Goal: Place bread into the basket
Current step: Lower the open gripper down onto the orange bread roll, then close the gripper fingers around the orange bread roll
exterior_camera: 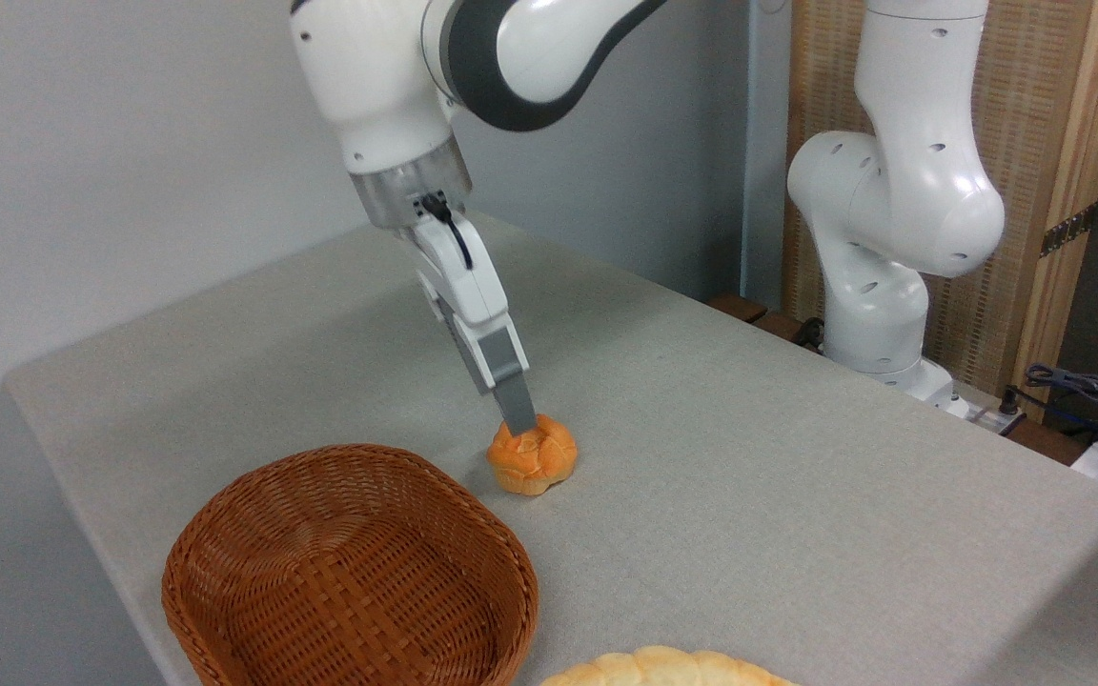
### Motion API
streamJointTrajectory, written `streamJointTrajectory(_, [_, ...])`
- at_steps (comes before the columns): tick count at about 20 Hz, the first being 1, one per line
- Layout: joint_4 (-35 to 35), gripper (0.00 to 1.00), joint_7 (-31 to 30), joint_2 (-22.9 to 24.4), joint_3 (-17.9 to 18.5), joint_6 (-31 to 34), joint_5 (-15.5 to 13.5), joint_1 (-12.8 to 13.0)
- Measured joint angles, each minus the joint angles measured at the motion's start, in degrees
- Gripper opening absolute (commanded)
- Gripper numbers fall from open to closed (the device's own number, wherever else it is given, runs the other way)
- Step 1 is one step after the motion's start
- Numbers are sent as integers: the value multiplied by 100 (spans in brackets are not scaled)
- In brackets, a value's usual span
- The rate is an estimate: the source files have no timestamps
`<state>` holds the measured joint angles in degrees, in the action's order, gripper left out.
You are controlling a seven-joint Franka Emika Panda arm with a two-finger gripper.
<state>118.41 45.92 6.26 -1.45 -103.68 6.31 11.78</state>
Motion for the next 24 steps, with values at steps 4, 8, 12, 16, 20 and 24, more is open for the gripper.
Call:
streamJointTrajectory(4, [430, 100, 71, -6, -6, -528, 52, 44])
streamJointTrajectory(8, [689, 100, 75, -15, -24, -773, 54, 124])
streamJointTrajectory(12, [823, 87, 81, -17, -28, -792, 56, 134])
streamJointTrajectory(16, [868, 48, 89, -18, -39, -800, 65, 134])
streamJointTrajectory(20, [868, 42, 90, -18, -42, -800, 67, 134])
streamJointTrajectory(24, [868, 35, 92, -18, -42, -803, 67, 134])
